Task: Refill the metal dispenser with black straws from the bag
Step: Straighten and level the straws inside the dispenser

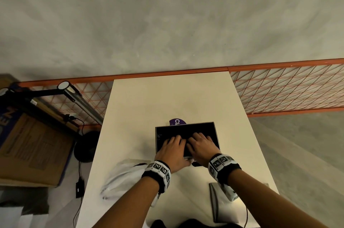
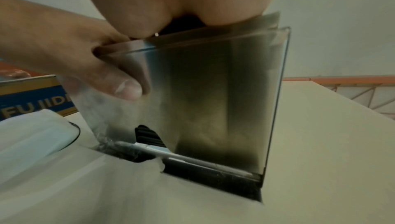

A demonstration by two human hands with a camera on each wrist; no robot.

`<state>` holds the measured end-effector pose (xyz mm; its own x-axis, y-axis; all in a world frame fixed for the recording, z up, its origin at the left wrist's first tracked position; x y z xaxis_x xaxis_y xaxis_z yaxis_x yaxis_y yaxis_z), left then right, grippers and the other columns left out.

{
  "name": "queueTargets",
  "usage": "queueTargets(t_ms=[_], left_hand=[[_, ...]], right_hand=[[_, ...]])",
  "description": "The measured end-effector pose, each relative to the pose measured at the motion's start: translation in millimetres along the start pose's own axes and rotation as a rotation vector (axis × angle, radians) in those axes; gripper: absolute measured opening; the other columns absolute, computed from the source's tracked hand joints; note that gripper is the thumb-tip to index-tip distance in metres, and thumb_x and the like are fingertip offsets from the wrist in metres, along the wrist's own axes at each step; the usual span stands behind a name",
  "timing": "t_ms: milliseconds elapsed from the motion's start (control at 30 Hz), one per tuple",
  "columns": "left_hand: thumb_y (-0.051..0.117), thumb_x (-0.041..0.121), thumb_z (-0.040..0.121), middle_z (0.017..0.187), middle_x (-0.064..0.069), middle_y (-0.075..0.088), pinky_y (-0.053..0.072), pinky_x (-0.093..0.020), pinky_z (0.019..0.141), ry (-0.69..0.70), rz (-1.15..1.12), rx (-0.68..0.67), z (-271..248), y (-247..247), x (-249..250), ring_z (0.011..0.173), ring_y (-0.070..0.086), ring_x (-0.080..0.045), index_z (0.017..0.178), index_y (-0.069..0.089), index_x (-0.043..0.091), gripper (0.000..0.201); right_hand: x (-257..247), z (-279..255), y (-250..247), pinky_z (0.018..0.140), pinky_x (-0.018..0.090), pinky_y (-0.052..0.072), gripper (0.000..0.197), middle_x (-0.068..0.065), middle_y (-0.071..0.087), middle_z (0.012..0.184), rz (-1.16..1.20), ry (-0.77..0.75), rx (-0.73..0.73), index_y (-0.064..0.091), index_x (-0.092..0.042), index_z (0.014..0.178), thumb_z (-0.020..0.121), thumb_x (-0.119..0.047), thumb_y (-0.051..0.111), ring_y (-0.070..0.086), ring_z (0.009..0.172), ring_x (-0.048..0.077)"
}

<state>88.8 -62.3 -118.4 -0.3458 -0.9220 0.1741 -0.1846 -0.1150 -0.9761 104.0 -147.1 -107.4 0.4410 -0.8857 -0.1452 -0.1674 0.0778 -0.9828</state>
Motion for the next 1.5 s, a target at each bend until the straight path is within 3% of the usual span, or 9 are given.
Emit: queueTargets(t_ms=[133,367,500,667,867,1033,1233,1367,1500], left_hand=[[0.056,0.067,0.079,0.13,-0.001,0.049,0.04,-0.041,0.107,0.009,0.005,0.042,-3,-3,4,0.123,0.046,-0.023,0.127,0.053,0.019,0.068],[0.06,0.073,0.068,0.144,0.001,0.041,0.03,-0.045,0.121,-0.021,-0.031,0.106,-1,-10,-1,0.14,0.037,-0.022,0.133,0.05,0.017,0.087],[0.063,0.074,0.07,0.162,-0.006,0.028,0.016,-0.051,0.126,-0.063,-0.026,0.032,-2,-2,-5,0.153,0.021,-0.025,0.154,0.03,0.012,0.11],[0.058,0.072,0.078,0.168,-0.007,0.022,0.007,-0.051,0.127,-0.091,-0.011,-0.097,-3,11,-5,0.157,0.013,-0.025,0.161,0.017,0.01,0.111],[0.057,0.072,0.071,0.14,0.001,0.05,0.03,-0.045,0.116,-0.103,0.031,-0.045,-7,1,-3,0.131,0.046,-0.022,0.144,0.042,0.022,0.09],[0.039,0.075,0.066,0.124,0.003,0.054,0.039,-0.043,0.104,-0.074,0.05,0.043,-12,-7,2,0.119,0.05,-0.022,0.129,0.051,0.024,0.082],[0.056,0.073,0.066,0.117,0.003,0.054,0.04,-0.045,0.1,-0.039,0.028,0.152,-2,-30,-3,0.11,0.049,-0.022,0.119,0.056,0.022,0.073],[0.056,0.067,0.08,0.114,0.003,0.057,0.041,-0.04,0.09,0.007,0.071,0.04,1,-24,1,0.106,0.052,-0.022,0.112,0.051,0.023,0.055],[0.06,0.062,0.085,0.102,0.002,0.067,0.052,-0.038,0.08,-0.031,-0.074,-0.118,1,-13,-4,0.095,0.066,-0.025,0.1,0.057,0.026,0.039]], right_hand=[[0,6,-12,0.085,0.042,0.047,0.04,0.003,0.055,0.115,0.051,-0.002,0.112,0.058,-0.019,0.113,0.095,-0.04,0.029,0.056,0.104,0.026],[0,25,13,0.113,0.052,0.026,0.05,0.001,0.036,0.15,0.11,0.052,-0.164,0.034,-0.023,0.147,0.098,-0.034,0.032,0.032,0.14,0.025],[-2,22,18,0.108,0.051,0.031,0.049,0.003,0.044,0.145,0.054,0.066,-0.223,0.036,-0.021,0.145,0.099,-0.036,0.03,0.043,0.131,0.027],[-14,9,15,0.093,0.048,0.04,0.057,0.004,0.052,0.132,-0.088,-0.067,-0.128,0.045,-0.019,0.136,0.095,-0.042,0.015,0.049,0.117,0.03],[-20,-3,10,0.086,0.045,0.037,0.059,0.004,0.056,0.119,-0.097,-0.1,-0.054,0.054,-0.018,0.115,0.093,-0.044,0.007,0.05,0.108,0.028],[-19,-13,-6,0.079,0.042,0.043,0.041,0.001,0.06,0.104,-0.077,-0.098,0.073,0.057,-0.021,0.105,0.1,-0.044,0.023,0.056,0.093,0.025],[-7,-13,-29,0.099,0.046,0.043,0.048,0.002,0.057,0.125,-0.027,-0.073,0.188,0.051,-0.018,0.133,0.097,-0.046,0.038,0.055,0.112,0.024],[-11,-24,-44,0.074,0.037,0.047,0.03,-0.001,0.056,0.101,-0.012,-0.139,0.264,0.058,-0.02,0.102,0.09,-0.046,0.049,0.053,0.088,0.022],[-22,-31,-12,0.068,0.035,0.049,0.033,-0.002,0.061,0.092,-0.024,-0.212,0.072,0.06,-0.021,0.095,0.084,-0.048,0.045,0.06,0.083,0.021]])
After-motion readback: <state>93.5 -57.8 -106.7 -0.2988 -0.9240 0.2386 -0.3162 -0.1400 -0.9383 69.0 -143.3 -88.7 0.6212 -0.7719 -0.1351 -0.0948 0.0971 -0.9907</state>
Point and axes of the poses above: each hand's wrist, its own z-axis towards the middle knuckle, its own y-axis out of the palm, x = y × z, the point moved 10 cm from there along z, towards the middle knuckle
